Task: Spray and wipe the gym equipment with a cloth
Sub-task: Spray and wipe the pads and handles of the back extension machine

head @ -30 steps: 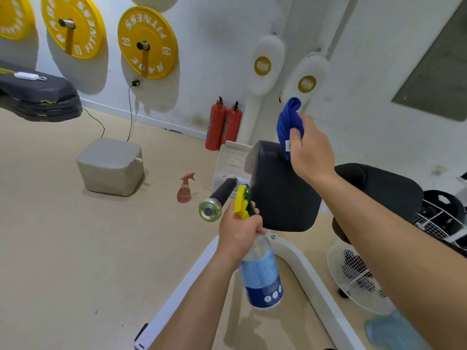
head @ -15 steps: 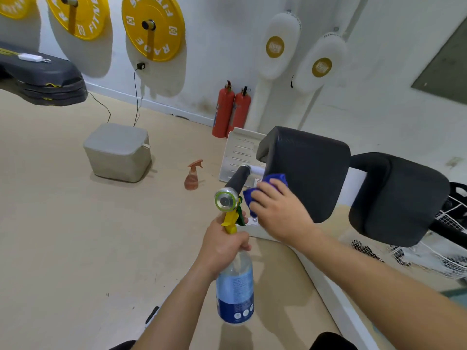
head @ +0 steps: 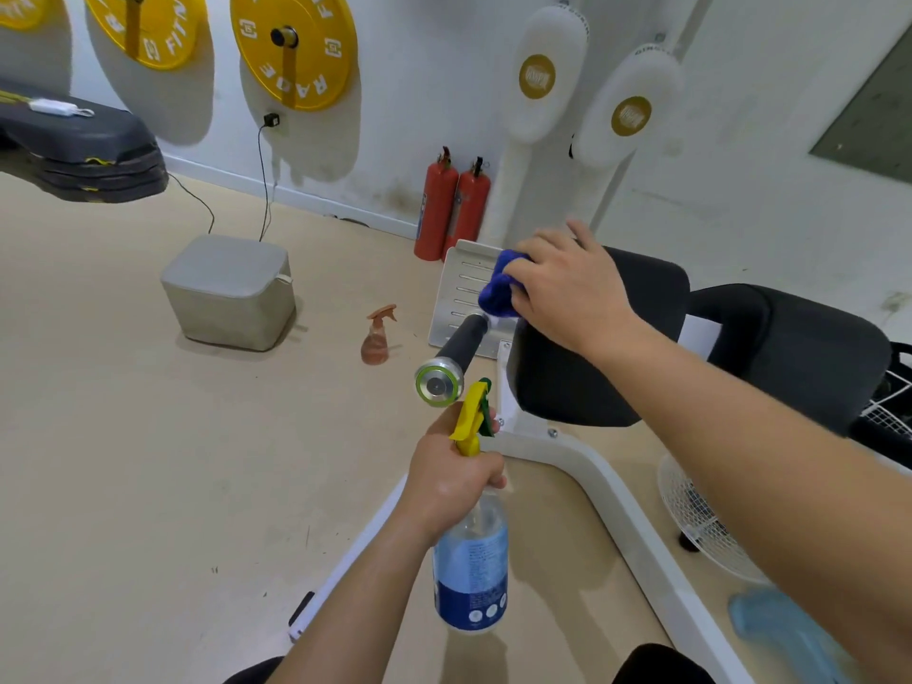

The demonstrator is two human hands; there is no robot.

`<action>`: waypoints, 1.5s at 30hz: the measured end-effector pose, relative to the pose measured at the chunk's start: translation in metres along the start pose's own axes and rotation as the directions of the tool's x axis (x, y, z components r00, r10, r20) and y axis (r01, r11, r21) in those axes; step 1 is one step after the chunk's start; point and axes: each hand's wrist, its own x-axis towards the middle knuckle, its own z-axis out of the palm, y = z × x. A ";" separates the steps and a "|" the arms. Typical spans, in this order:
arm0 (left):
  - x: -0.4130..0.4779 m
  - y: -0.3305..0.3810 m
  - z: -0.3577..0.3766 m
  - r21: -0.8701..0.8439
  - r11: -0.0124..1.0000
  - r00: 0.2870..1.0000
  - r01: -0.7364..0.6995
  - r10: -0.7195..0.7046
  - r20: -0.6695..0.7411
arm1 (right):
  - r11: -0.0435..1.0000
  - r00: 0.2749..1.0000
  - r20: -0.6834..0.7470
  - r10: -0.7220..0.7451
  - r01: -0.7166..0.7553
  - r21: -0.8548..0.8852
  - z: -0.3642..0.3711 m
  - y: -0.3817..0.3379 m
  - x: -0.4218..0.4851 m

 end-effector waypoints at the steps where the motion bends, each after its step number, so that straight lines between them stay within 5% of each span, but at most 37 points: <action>1: 0.000 0.000 0.000 -0.002 1.000 1.000 0.000 0.000 -0.007 | 0.999 0.999 -0.014 0.041 -0.041 0.005 0.005 -0.006 -0.003; 11: 0.008 0.003 0.002 -0.014 1.000 0.999 -0.026 0.026 -0.033 | 0.941 0.968 -0.054 -0.245 0.251 0.226 0.023 -0.018 -0.098; 16: 0.009 0.007 0.014 0.059 0.998 1.000 0.019 -0.018 -0.023 | 0.951 0.956 -0.258 0.143 -0.061 0.303 -0.011 0.040 -0.061; 20: 0.007 0.001 0.018 0.026 0.998 0.998 0.052 -0.051 -0.047 | 0.933 0.959 -0.235 0.161 -0.071 0.353 -0.021 0.041 -0.032; 24: 0.003 -0.007 0.014 0.047 0.998 1.000 0.029 -0.029 -0.012 | 0.920 0.989 -0.149 0.016 0.044 0.389 -0.005 0.009 -0.035; 28: -0.002 -0.021 0.000 0.065 0.998 0.999 0.011 -0.009 -0.032 | 0.939 0.960 -0.052 -0.276 0.281 0.200 0.040 -0.040 -0.082; 32: -0.005 -0.030 -0.014 0.056 0.998 0.997 0.025 -0.022 -0.068 | 0.874 0.838 0.273 -0.473 0.485 0.026 0.072 -0.075 -0.114; 35: -0.005 -0.033 -0.018 0.074 0.997 0.998 0.012 -0.007 -0.068 | 0.710 0.729 0.451 -0.515 0.657 -0.251 0.067 -0.067 -0.103; 39: -0.002 -0.031 -0.013 0.040 0.999 0.996 0.016 -0.013 -0.083 | 0.780 0.812 0.216 -0.542 0.582 -0.232 0.048 -0.055 -0.078; 42: 0.000 -0.029 -0.008 -0.006 1.000 0.996 0.028 -0.029 -0.083 | 0.964 0.969 -0.005 -0.247 0.245 -0.099 0.021 -0.044 -0.043; 43: 0.000 -0.028 -0.006 -0.019 0.999 0.996 0.031 -0.033 -0.084 | 0.988 0.989 -0.018 -0.146 0.145 -0.050 0.015 -0.040 -0.036; 45: 0.000 -0.026 -0.001 -0.032 0.999 0.996 0.028 -0.031 -0.087 | 0.977 0.978 0.014 -0.209 0.209 -0.044 0.017 -0.041 -0.043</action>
